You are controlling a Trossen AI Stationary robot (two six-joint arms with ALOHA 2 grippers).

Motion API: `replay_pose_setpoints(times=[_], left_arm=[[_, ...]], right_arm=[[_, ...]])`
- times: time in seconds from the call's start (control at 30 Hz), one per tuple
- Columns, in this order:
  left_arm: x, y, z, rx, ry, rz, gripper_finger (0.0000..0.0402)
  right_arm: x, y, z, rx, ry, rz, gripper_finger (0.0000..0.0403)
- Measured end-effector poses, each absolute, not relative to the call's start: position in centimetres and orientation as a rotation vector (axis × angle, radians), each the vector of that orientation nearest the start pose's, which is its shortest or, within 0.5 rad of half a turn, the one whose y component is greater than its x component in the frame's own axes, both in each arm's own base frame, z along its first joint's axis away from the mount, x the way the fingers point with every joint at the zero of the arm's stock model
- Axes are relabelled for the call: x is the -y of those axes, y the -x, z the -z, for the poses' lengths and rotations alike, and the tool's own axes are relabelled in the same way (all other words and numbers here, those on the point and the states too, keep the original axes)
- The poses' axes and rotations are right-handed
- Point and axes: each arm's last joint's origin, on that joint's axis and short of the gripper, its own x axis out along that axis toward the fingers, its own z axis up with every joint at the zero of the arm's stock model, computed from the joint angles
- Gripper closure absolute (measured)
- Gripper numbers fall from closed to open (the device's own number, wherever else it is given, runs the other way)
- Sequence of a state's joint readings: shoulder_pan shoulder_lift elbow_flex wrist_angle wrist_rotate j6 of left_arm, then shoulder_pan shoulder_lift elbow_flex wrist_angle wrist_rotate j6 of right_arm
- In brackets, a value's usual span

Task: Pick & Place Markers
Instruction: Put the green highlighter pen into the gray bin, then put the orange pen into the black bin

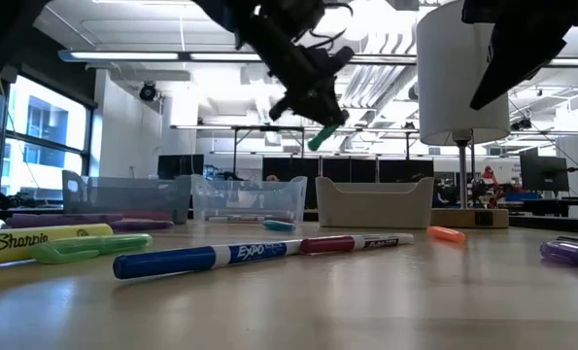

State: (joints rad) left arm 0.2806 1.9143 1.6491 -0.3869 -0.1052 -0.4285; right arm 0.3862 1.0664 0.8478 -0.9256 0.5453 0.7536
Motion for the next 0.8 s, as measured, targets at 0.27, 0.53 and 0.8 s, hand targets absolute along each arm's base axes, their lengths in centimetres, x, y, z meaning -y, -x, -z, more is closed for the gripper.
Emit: replay_pose_setpoints(times=[0.27, 0.53, 0.8], left_arm=[[-14.2, -46.2, -27.9, -0.573, 0.077, -0.43, 0.0335], [-14.8, -48.2, -26.4, -0.611, -0.012, -0.428, 0.0288], [-14.4, -47.9, -26.0, -0.684, -0.007, -0.445, 0.0236]], right_arm=[[-5.5, -17.5, -25.6, -0.888, -0.173, 0.499, 0.0401], [-5.6, -17.5, -25.6, -0.907, -0.188, 0.477, 0.0402], [-5.6, -17.5, -25.6, -0.892, -0.19, 0.493, 0.0402]])
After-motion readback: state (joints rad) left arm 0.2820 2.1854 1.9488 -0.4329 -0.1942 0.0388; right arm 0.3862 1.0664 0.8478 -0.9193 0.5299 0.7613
